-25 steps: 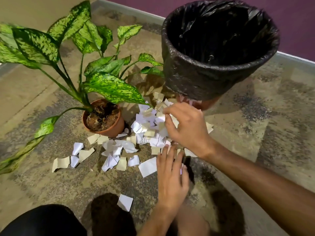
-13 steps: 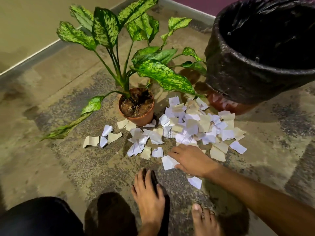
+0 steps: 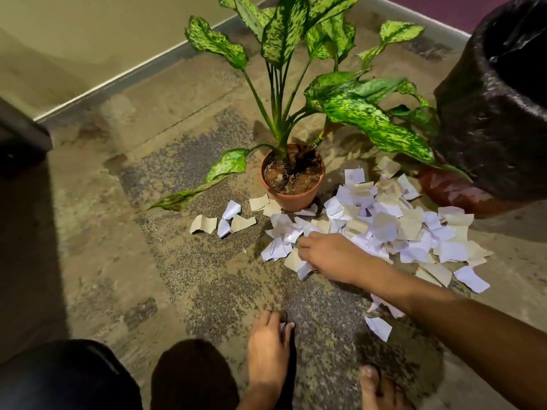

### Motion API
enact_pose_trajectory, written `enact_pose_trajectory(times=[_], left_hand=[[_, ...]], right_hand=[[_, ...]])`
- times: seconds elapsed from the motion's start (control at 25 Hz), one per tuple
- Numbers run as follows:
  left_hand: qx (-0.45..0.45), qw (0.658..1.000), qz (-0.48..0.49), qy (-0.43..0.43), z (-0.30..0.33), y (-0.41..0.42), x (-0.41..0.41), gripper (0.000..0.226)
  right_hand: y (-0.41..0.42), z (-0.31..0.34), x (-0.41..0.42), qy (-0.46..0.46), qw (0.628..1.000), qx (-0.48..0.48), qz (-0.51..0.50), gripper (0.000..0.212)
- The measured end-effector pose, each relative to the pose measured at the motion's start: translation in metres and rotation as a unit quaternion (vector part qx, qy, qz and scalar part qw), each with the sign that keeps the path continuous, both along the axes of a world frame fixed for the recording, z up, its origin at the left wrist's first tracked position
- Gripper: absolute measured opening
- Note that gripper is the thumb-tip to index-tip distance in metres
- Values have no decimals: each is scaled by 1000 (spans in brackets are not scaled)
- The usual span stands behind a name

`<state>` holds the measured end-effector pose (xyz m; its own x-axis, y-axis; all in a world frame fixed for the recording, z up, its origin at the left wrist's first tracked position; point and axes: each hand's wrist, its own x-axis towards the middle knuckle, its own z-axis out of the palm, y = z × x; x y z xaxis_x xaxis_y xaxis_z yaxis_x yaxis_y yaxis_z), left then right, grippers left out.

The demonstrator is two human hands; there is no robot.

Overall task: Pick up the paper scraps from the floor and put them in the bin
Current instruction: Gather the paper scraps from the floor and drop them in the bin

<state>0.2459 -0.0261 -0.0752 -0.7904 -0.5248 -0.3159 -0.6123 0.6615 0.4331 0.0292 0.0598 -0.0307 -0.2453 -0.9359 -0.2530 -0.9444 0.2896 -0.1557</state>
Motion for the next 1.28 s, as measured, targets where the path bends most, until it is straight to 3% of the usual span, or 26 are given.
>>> enact_pose_trajectory(times=[0.28, 0.4, 0.56, 0.72, 0.84, 1.04, 1.28], left_hand=[[117, 979, 146, 82, 25, -43, -68, 15], [93, 988, 110, 61, 33, -61, -104, 34], [69, 996, 50, -15, 37, -64, -127, 57], [45, 998, 30, -43, 31, -59, -133, 54], [51, 997, 53, -27, 28, -55, -136, 44], [64, 996, 54, 43, 24, -30, -137, 10], [157, 964, 65, 203, 51, 29, -155, 26]], right_hand=[[-23, -17, 3, -16, 998, 33, 42, 33], [-14, -23, 1, -8, 1000, 25, 6, 36], [3, -18, -5, -83, 994, 1, -75, 53], [15, -9, -8, -128, 979, 40, -150, 56], [23, -10, -1, -107, 985, 65, -119, 57], [46, -16, 10, -62, 992, 38, -103, 45], [51, 47, -24, -67, 976, 52, -202, 39]])
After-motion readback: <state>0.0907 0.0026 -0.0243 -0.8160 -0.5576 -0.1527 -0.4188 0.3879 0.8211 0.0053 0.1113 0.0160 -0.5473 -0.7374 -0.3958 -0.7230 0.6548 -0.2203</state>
